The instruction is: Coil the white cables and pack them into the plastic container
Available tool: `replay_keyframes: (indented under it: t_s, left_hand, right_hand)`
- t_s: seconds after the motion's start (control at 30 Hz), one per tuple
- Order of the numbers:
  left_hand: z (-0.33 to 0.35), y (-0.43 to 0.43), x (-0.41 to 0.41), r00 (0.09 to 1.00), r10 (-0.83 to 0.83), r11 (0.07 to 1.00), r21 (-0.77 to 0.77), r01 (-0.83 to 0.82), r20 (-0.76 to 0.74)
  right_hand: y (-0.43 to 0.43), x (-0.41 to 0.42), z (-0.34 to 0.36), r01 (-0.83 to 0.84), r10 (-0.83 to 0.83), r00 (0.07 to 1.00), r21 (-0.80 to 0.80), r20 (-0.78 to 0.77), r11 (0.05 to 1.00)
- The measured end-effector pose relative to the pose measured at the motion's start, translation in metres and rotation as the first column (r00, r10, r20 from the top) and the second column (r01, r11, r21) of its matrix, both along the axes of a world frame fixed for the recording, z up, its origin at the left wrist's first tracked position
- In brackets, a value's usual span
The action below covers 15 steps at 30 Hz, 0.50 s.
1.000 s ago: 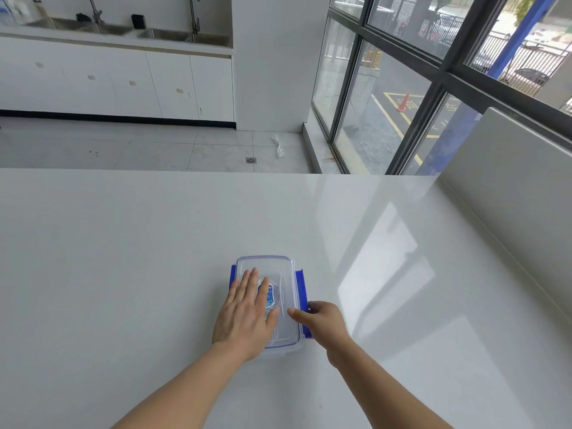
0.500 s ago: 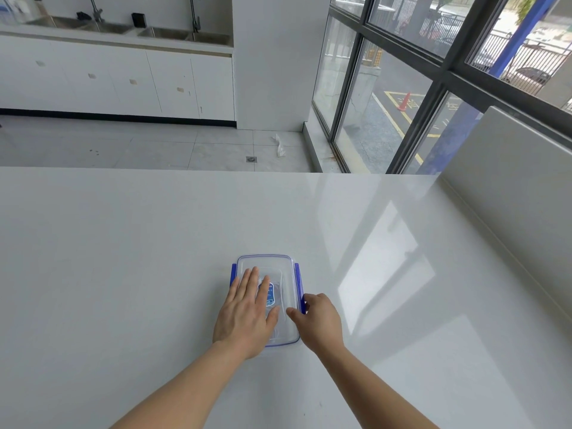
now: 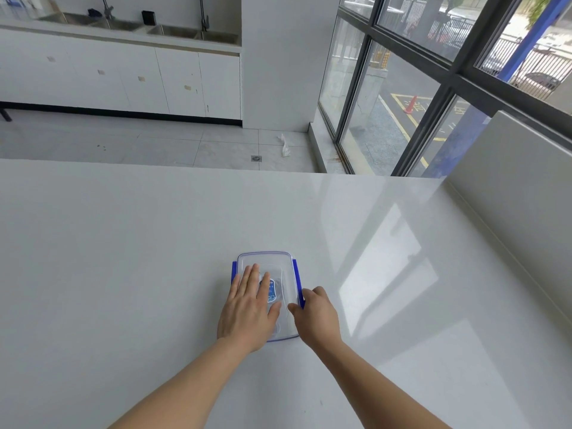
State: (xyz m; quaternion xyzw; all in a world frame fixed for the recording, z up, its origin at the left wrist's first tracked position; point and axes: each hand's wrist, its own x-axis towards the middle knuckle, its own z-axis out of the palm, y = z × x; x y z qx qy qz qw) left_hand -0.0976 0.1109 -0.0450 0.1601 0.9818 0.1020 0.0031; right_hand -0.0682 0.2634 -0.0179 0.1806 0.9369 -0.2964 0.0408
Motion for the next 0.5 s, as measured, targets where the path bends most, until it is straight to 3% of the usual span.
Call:
replay_keyframes:
  t_s: [0.17,0.33,0.4,0.5]
  left_hand:
    - [0.004,-0.009,-0.005,0.996,-0.022,0.975,0.22,0.003,0.085]
    - [0.017,-0.018,-0.003,0.999,0.019,0.959,0.282,-0.029,0.037]
    - [0.025,-0.027,-0.003,0.997,0.078,0.956,0.283,-0.078,0.011]
    - [0.039,-0.039,-0.006,0.992,0.13,0.977,0.167,-0.129,0.005]
  right_hand:
    - [0.007,0.0,0.002,-0.03,0.03,1.0,-0.034,-0.003,0.999]
    - [0.018,-0.003,0.009,-0.088,0.087,0.994,0.002,0.059,0.996]
    - [0.023,-0.003,0.012,-0.065,0.065,0.998,-0.003,0.027,0.998]
    - [0.029,-0.008,0.025,-0.052,0.052,0.998,0.003,-0.02,0.999]
